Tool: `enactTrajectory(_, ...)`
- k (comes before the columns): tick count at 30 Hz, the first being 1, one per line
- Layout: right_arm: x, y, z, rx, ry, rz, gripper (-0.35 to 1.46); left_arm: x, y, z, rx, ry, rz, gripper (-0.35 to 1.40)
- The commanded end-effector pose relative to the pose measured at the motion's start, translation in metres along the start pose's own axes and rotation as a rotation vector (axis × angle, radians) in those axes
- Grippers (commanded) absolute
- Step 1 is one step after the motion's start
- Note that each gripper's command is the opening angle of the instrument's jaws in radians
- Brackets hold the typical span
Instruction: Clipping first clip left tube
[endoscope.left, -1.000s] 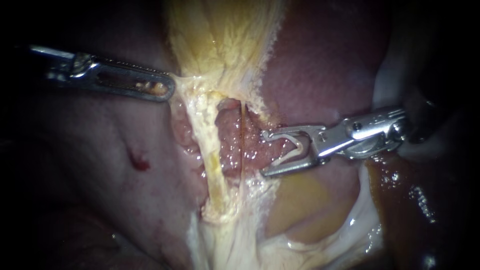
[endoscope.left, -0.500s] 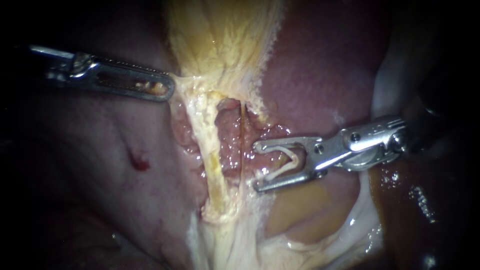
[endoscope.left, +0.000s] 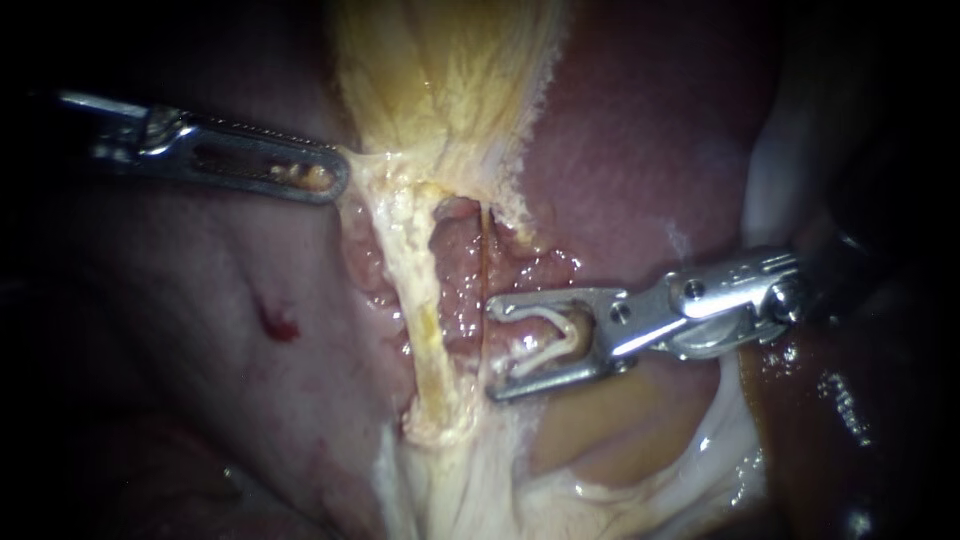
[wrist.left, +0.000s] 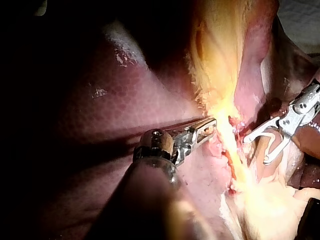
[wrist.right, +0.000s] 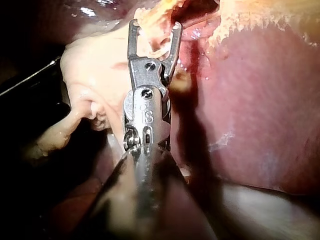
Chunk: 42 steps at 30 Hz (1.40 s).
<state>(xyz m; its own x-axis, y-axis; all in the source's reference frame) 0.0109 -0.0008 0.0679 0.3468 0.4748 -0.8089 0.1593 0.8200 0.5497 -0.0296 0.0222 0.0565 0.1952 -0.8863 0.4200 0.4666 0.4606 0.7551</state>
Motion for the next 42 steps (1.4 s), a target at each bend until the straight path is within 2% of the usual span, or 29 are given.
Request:
enactTrajectory(1,-0.0001,0.0001,0.0002,0.001,0.004,0.005,0.5,0.0,0.0,0.0,0.0,0.0,0.0,-0.35)
enactTrajectory(11,-0.0013,0.0007,0.0026,0.043,0.035,0.041,0.5,0.0,0.0,0.0,0.0,0.0,0.0,-0.35)
enactTrajectory(16,-0.0026,0.0016,0.0035,0.063,0.03,0.047,0.49,0.0,0.0,0.0,0.0,0.0,0.0,-0.35)
enactTrajectory(28,-0.0049,0.0039,0.0036,0.059,0.026,0.064,0.49,0.0,-0.0002,0.0,-0.001,0.0,-0.001,-0.35)
enactTrajectory(33,-0.0051,0.0042,0.0035,0.06,0.029,0.064,0.49,0.0,-0.0002,0.0,-0.001,0.0,-0.001,-0.35)
enactTrajectory(42,-0.0046,0.0039,0.0043,0.062,0.052,0.081,0.49,0.0,-0.0004,0.0,-0.002,-0.001,-0.001,-0.35)
